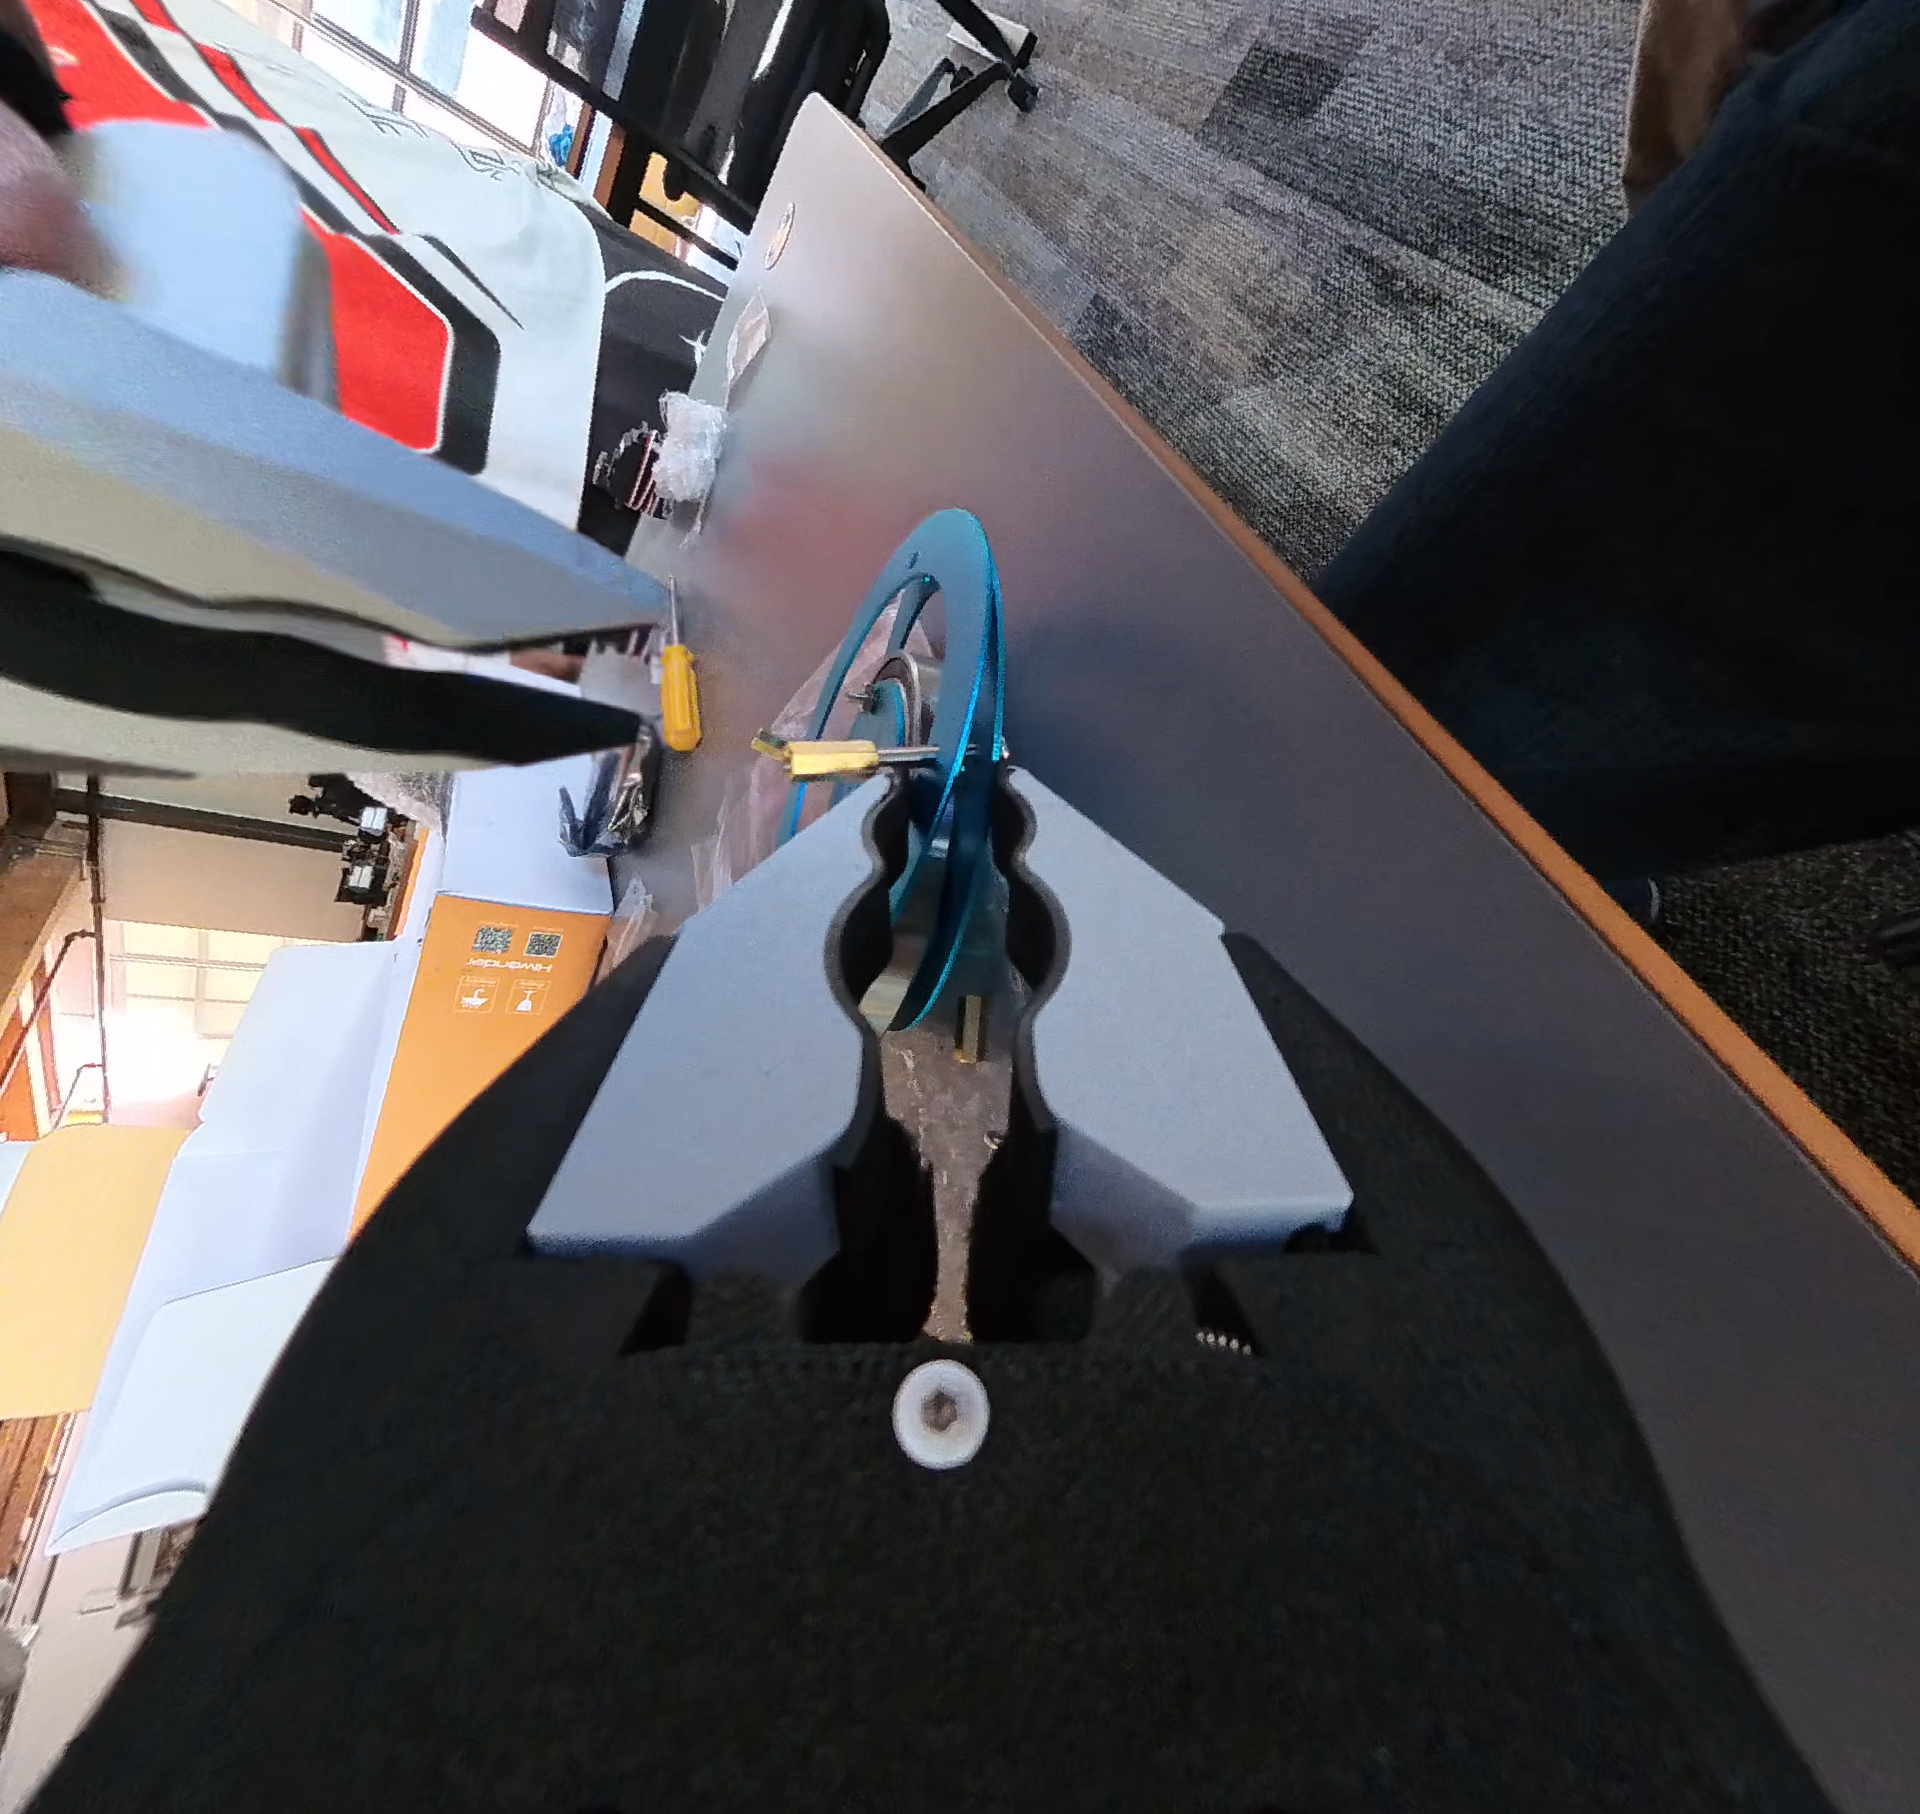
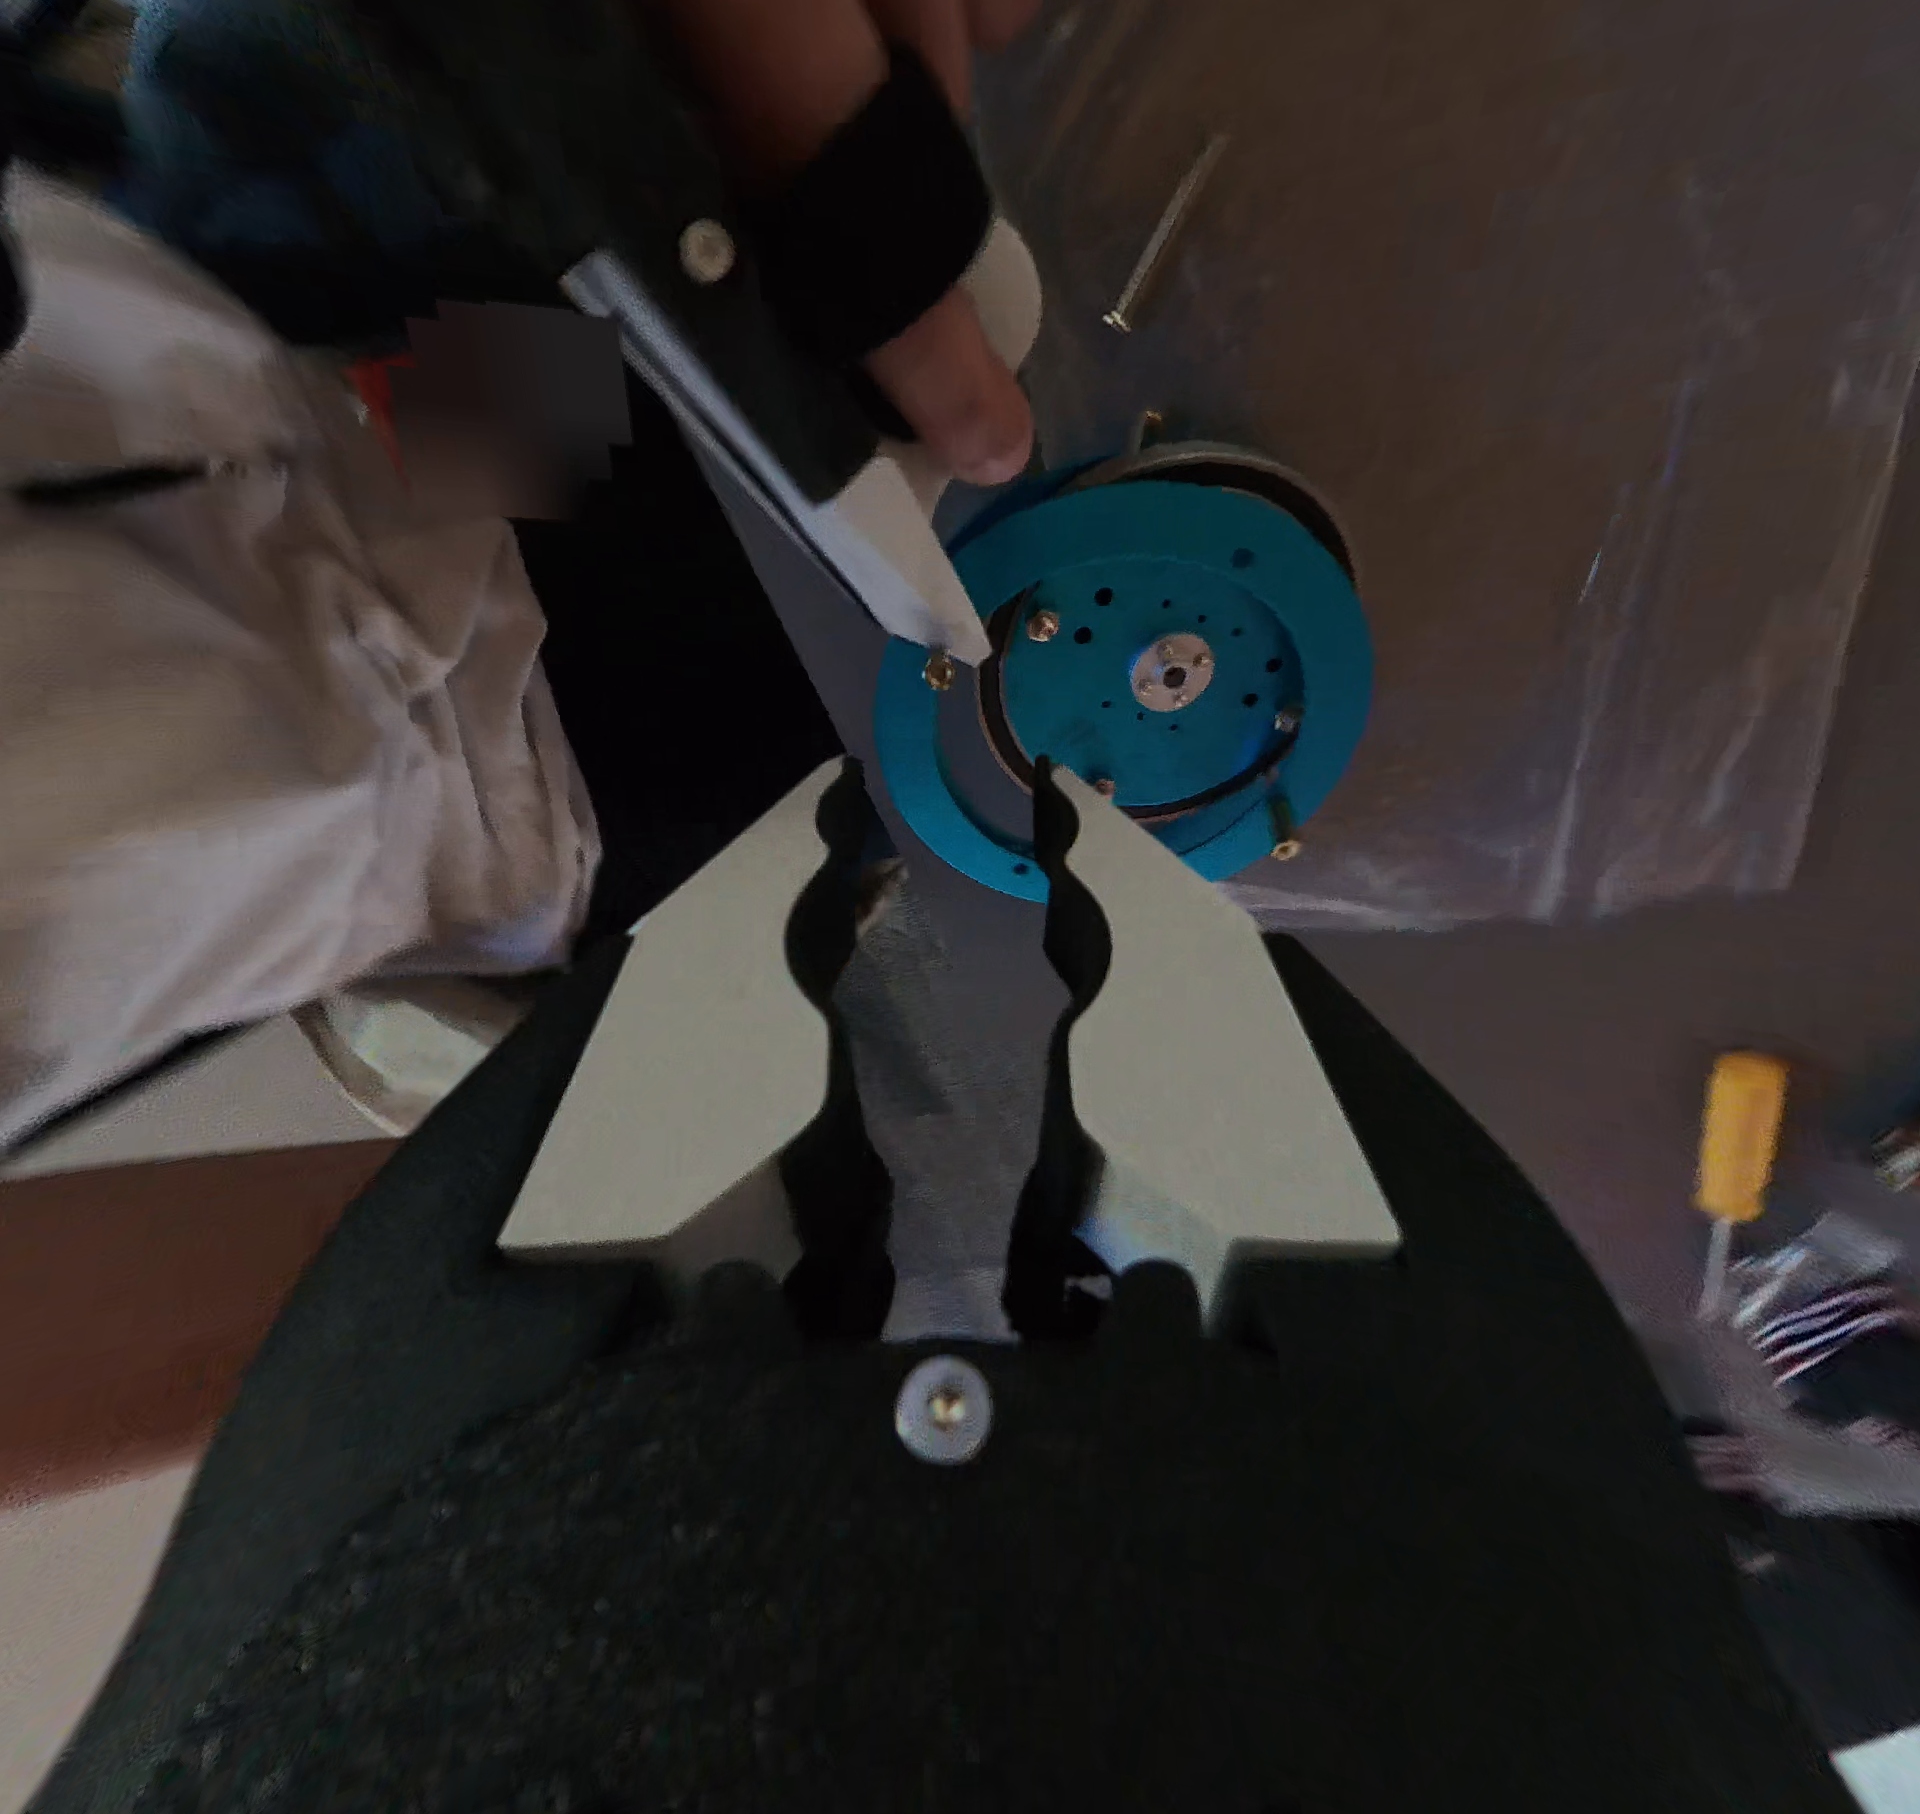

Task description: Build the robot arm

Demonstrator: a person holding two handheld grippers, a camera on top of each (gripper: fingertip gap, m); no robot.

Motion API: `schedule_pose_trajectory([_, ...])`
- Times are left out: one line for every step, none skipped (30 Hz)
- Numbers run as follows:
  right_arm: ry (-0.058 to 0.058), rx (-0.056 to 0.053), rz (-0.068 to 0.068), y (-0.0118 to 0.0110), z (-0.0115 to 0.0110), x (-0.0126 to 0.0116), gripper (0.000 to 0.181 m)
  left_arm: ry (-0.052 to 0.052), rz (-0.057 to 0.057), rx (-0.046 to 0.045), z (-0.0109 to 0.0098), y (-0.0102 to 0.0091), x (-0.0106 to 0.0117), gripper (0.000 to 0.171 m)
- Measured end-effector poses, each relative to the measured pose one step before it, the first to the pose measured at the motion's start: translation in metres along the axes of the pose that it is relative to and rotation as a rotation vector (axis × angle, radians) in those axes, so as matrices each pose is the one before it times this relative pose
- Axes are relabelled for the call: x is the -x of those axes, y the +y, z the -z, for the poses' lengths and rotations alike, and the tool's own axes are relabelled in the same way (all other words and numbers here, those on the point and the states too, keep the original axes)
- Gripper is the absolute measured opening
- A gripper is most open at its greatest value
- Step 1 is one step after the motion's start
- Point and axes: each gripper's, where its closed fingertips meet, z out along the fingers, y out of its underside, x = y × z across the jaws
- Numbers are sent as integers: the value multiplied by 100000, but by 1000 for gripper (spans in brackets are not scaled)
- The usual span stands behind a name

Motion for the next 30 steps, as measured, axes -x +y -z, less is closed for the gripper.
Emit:
schedule_pose_trajectory([-2010, -1999, 8725, -26, 409, -17, 31, 72, -257, -349, 17, 10, -40, 15])
schedule_pose_trajectory([-1156, -2159, 9766, -138, 379, -90, 32, 205, -51, -371, 14, 18, -40, 15])
schedule_pose_trajectory([-174, -2221, 10656, -158, 324, -187, 32, 98, 5, -509, 40, 17, 3, 15])
schedule_pose_trajectory([-1651, -2674, 10739, -193, 246, 70, 30, 81, 91, -630, 38, 22, 23, 15])
schedule_pose_trajectory([-2294, -3273, 10146, -311, 181, 152, 25, 97, 345, -619, 55, 17, 30, 15])
schedule_pose_trajectory([-1537, -3753, 9484, -384, 175, -30, 24, -8, 571, -499, 46, 15, 64, 15])
schedule_pose_trajectory([-2162, -4006, 8776, -387, 136, -29, 21, -43, 604, -372, 39, 3, 70, 15])
schedule_pose_trajectory([-3168, -3672, 7224, -288, 51, 53, 17, 11, 427, -305, 37, -10, 52, 15])
schedule_pose_trajectory([-3578, -3317, 6284, -211, -20, 15, 18, 107, 210, -268, 37, 3, 8, 15])
schedule_pose_trajectory([-4169, -2549, 5120, -92, -110, 40, 18, 242, 177, -262, 29, 5, -3, 15])
schedule_pose_trajectory([-4050, -1426, 3835, 80, -178, -19, 17, 142, 298, -332, 21, 5, 11, 15])
schedule_pose_trajectory([-3541, -351, 3672, 229, -275, -107, 17, 14, 341, -373, 18, -1, 26, 15])
schedule_pose_trajectory([-3157, 794, 3746, 353, -341, -118, 17, 185, 300, -294, 27, 5, 13, 15])
schedule_pose_trajectory([-2721, 1082, 2919, 282, -349, -66, 17, 311, 168, -255, 27, 10, -20, 15])
schedule_pose_trajectory([-1871, 602, 3305, 214, -344, -143, 18, 305, 42, -313, 28, 0, -39, 15])
schedule_pose_trajectory([-2059, 1233, 3197, 270, -292, -74, 18, 217, 56, -322, 21, 5, -60, 15])
schedule_pose_trajectory([-2473, 87, 3665, 54, -152, -19, 18, 177, 119, -229, 3, 23, -43, 15])
schedule_pose_trajectory([-1698, -1976, 3266, -162, -10, -144, 18, 189, 236, -193, 0, 11, -36, 15])
schedule_pose_trajectory([-2669, -2462, 2605, -220, 31, 42, 14, 215, 497, -320, -2, -8, -9, 15])
schedule_pose_trajectory([-3204, -1210, 1790, -153, 0, 185, 12, 274, 758, -486, 0, -2, -8, 16])
schedule_pose_trajectory([-912, 1125, 1509, 105, -60, -122, 13, 225, 724, -487, 14, 22, 13, 16])
schedule_pose_trajectory([17, 2162, 1838, 270, -125, -185, 13, 133, 509, -292, 40, 41, 43, 16])
schedule_pose_trajectory([-204, 1469, 2286, 162, -144, -67, 15, -58, 246, -134, 41, 28, 68, 15])
schedule_pose_trajectory([540, -251, 2500, -70, -122, -175, 16, -139, 114, -44, 33, 3, 81, 15])
schedule_pose_trajectory([386, -26, 2159, 2, -166, -171, 16, -42, 260, -15, 14, -2, 47, 15])
schedule_pose_trajectory([-1329, -246, 1185, -59, -192, 97, 16, 48, 418, -36, 13, -5, 24, 16])
schedule_pose_trajectory([-1172, -514, 459, -42, -247, 29, 15, 79, 252, -59, 9, 6, 3, 15])
schedule_pose_trajectory([-884, 1326, -60, 218, -269, -3, 15, 1, 35, -57, 5, 8, 5, 15])
schedule_pose_trajectory([-1538, 1212, -201, 187, -288, 157, 15, -3, 209, -29, 10, -3, 21, 15])
schedule_pose_trajectory([-185, 351, 174, 115, -234, -48, 13, 72, 344, -62, 12, 4, 22, 15])
